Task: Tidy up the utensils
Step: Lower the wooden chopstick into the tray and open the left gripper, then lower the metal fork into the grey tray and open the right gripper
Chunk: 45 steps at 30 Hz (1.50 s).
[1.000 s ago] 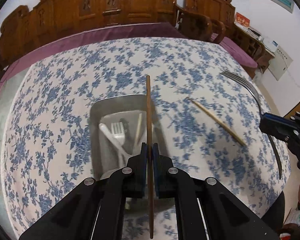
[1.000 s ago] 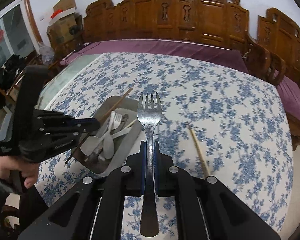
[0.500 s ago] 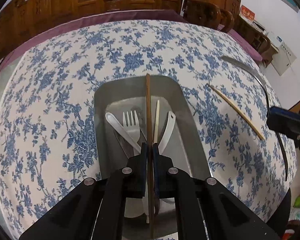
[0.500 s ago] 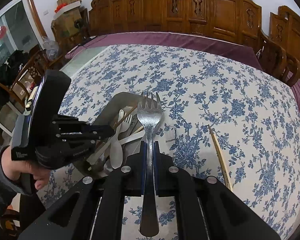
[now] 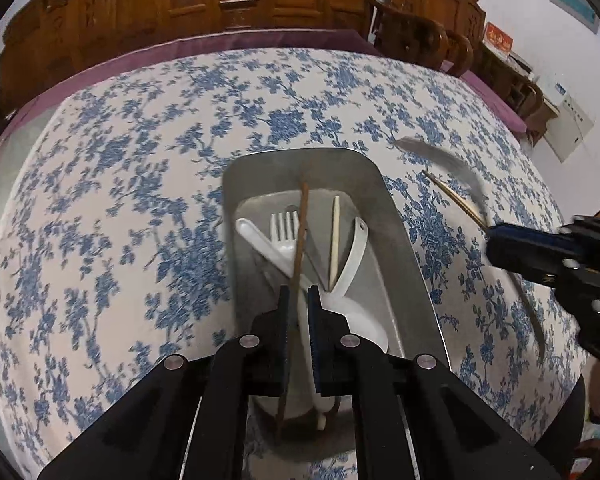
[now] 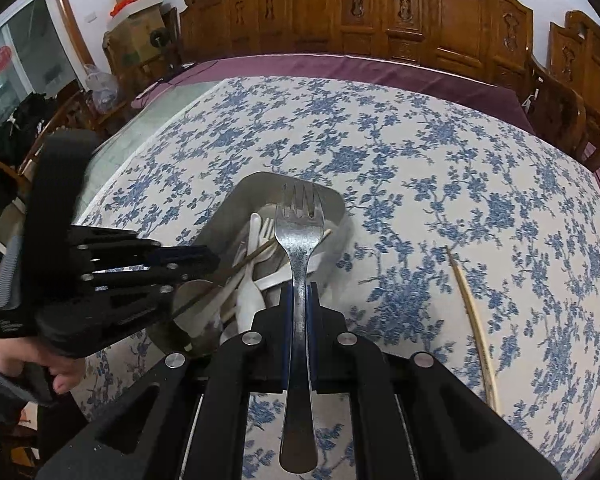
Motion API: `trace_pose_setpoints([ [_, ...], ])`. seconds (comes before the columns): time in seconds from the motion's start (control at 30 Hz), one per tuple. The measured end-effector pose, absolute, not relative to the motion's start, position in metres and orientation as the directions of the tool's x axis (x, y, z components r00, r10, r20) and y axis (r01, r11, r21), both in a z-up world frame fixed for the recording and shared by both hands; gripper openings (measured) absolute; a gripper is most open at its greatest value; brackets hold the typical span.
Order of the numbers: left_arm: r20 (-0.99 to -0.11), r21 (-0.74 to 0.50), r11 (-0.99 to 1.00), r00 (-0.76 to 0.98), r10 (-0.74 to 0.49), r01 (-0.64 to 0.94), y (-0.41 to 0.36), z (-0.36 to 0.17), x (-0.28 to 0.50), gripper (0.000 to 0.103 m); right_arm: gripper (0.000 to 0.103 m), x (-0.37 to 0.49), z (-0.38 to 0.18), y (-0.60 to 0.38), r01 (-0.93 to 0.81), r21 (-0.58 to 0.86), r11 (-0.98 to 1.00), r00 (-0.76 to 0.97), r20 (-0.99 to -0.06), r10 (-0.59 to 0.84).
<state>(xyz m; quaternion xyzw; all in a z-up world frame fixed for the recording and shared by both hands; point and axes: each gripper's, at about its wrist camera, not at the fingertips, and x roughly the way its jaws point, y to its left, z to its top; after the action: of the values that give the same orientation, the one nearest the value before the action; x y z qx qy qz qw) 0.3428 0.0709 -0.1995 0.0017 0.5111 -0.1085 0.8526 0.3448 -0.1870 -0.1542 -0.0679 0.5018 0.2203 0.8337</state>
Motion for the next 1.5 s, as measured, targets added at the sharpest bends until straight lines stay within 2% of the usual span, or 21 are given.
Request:
trace_pose_setpoints([
  [0.3,-0.847,-0.111,0.984,0.504,-0.168,0.142,0.106,-0.181,0.313,0.008,0.008,0.353,-0.169,-0.166,-0.445,0.100,0.890,0.398,-0.868,0.297],
  [0.43,-0.833,-0.102,0.988,0.533,-0.150,0.118,0.122,-0.171,0.300,0.014,0.008,0.363,-0.178,-0.156,-0.451,0.092,0.888,0.397,-0.870,0.292],
  [0.77,-0.815,-0.100,0.992,0.565,-0.129,0.081,0.144,-0.160,0.287,0.015,0.008,0.379,-0.204,-0.144,-0.460,0.044,0.887,0.388,-0.888,0.246],
  [1.5,-0.804,-0.093,0.994,0.585,-0.111,0.060,0.142,-0.148,0.274,0.015,0.009,0.374,-0.210,-0.155,-0.472,0.093,0.877,0.356,-0.890,0.285],
])
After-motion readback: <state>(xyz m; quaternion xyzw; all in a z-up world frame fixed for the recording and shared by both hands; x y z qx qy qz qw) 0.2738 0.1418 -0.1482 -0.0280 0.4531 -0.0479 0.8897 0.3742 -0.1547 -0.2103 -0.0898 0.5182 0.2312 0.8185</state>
